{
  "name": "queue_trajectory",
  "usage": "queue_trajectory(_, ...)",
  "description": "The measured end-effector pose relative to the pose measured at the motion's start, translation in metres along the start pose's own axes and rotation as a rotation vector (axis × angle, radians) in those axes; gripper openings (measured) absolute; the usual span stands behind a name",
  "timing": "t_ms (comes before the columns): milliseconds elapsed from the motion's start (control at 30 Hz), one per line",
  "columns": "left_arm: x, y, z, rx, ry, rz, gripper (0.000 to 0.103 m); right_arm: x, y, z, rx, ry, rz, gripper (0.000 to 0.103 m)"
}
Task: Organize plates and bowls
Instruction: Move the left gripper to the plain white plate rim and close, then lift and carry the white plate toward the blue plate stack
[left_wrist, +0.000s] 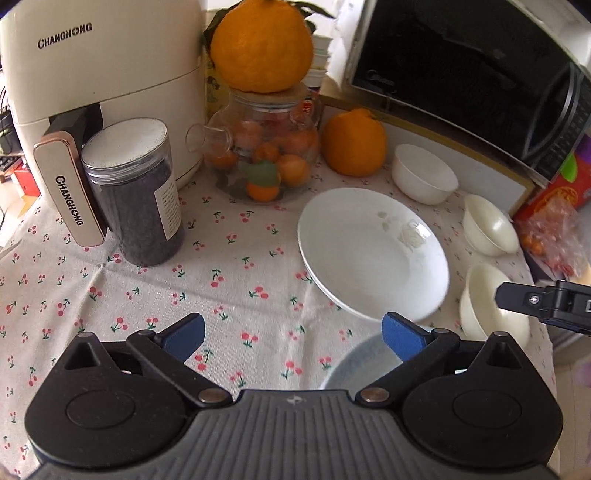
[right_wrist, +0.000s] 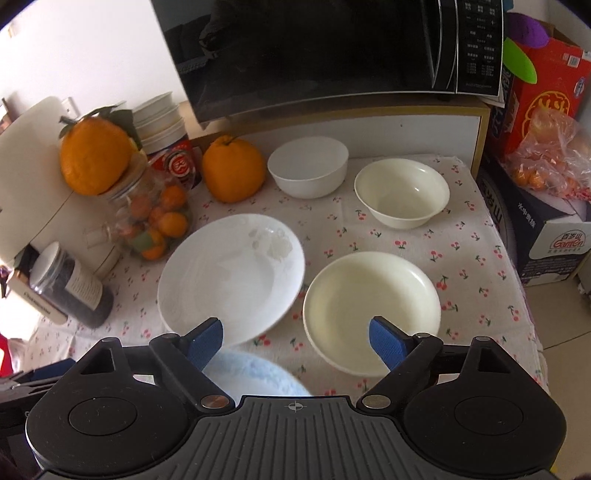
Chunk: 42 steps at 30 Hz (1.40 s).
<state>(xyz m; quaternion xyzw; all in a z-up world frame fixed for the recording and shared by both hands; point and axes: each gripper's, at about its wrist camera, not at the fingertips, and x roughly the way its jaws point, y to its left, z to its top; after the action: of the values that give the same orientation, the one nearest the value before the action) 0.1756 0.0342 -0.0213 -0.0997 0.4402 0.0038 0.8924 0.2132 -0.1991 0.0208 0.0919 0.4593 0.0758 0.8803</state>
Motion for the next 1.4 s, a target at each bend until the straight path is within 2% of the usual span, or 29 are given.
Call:
queue_trajectory(167, 0.017, 0.001, 0.010, -0.066, -0.005, -0.015, 0.102, 0.022, -0.012, 0.016, 0.010, -0.019, 0.043, 0.088)
queue_trajectory(300, 0.033, 0.004, 0.017, -0.144, 0.017, -0.044, 0.099, 0.042, -0.025, 0.029, 0.081, -0.018, 0.140, 0.088)
queue_trajectory(400, 0.046, 0.005, 0.021, -0.205, 0.029, -0.073, 0.090, 0.057, -0.029, 0.038, 0.126, -0.029, 0.201, 0.088)
queue_trajectory(633, 0.064, 0.002, 0.024, -0.240, 0.009, -0.068, 0.064, 0.095, -0.020, 0.044, 0.173, -0.021, 0.211, 0.087)
queue_trajectory(733, 0.072, 0.003, 0.023, -0.261, 0.022, -0.072, 0.054, 0.107, -0.020, 0.043, 0.202, -0.028, 0.209, 0.077)
queue_trajectory(867, 0.076, 0.003, 0.022, -0.268, 0.030, -0.082, 0.044, 0.117, -0.019, 0.041, 0.234, -0.029, 0.201, 0.062)
queue_trajectory(1067, 0.077, 0.003, 0.021, -0.252, 0.032, -0.087, 0.026, 0.129, -0.012, 0.038, 0.204, -0.018, 0.111, 0.036)
queue_trajectory(1133, 0.078, 0.004, 0.022, -0.248, 0.035, -0.078, 0.019, 0.130, -0.009, 0.036, 0.184, -0.029, 0.086, 0.032)
queue_trajectory(1300, 0.079, 0.003, 0.021, -0.234, 0.038, -0.076, 0.012, 0.128, -0.008, 0.033, 0.143, -0.047, 0.044, 0.021)
queue_trajectory(1400, 0.079, 0.000, 0.022, -0.218, 0.035, -0.069, 0.012, 0.129, -0.010, 0.034, 0.146, -0.046, 0.041, 0.015)
